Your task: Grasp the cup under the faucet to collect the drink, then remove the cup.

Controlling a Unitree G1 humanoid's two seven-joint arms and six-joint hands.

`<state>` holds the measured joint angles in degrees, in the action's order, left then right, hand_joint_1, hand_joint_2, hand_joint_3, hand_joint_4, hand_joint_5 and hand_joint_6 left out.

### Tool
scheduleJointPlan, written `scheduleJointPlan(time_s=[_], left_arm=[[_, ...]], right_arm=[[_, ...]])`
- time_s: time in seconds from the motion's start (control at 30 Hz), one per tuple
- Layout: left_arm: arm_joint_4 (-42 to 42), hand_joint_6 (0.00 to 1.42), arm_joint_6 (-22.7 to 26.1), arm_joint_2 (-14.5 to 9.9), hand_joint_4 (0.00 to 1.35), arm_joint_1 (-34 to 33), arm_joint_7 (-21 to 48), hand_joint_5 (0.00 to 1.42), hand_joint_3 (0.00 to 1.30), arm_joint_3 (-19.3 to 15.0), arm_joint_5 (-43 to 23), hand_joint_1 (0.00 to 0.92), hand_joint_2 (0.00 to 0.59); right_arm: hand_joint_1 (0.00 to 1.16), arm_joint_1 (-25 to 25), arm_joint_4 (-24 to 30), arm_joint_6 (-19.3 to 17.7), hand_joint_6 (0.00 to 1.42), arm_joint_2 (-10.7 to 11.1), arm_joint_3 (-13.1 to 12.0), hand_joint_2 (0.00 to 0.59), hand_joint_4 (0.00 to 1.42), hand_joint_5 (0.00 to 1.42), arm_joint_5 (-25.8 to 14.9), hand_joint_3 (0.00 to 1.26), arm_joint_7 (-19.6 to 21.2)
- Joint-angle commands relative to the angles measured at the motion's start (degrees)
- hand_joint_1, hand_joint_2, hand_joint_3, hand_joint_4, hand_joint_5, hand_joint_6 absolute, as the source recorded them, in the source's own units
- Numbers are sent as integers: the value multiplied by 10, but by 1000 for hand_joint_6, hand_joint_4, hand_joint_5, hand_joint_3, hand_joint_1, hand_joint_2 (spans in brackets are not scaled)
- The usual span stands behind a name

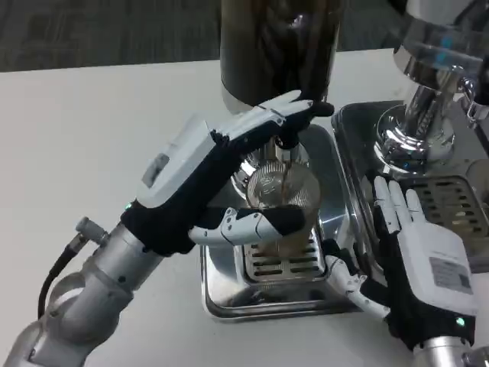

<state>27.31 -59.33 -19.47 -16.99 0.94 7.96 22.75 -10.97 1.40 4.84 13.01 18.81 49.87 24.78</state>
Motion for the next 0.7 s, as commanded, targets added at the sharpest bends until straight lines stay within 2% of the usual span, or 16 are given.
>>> scheduleJointPlan(time_s=[0.03, 0.4, 0.43, 0.7], left_arm=[[-16, 308, -25, -19, 157, 10, -20, 335, 259, 11, 68, 0, 134], [-41, 298, -15, -54, 148, 8, -114, 334, 291, 37, 197, 0, 142], [-46, 296, -12, -57, 148, 8, -122, 334, 294, 40, 208, 0, 143], [-51, 291, 14, -76, 148, 4, -163, 334, 325, 68, 242, 0, 149]], right_arm=[[272, 7, -8, -9, 198, 0, -1, 351, 0, 0, -7, 0, 4], [280, 8, -13, -15, 200, -1, -1, 349, 0, 0, -11, 0, 4], [284, 8, -13, -15, 200, -1, -1, 334, 0, 0, -11, 0, 4], [316, 8, -14, -22, 200, 1, 0, 300, 0, 1, -13, 0, 5]])
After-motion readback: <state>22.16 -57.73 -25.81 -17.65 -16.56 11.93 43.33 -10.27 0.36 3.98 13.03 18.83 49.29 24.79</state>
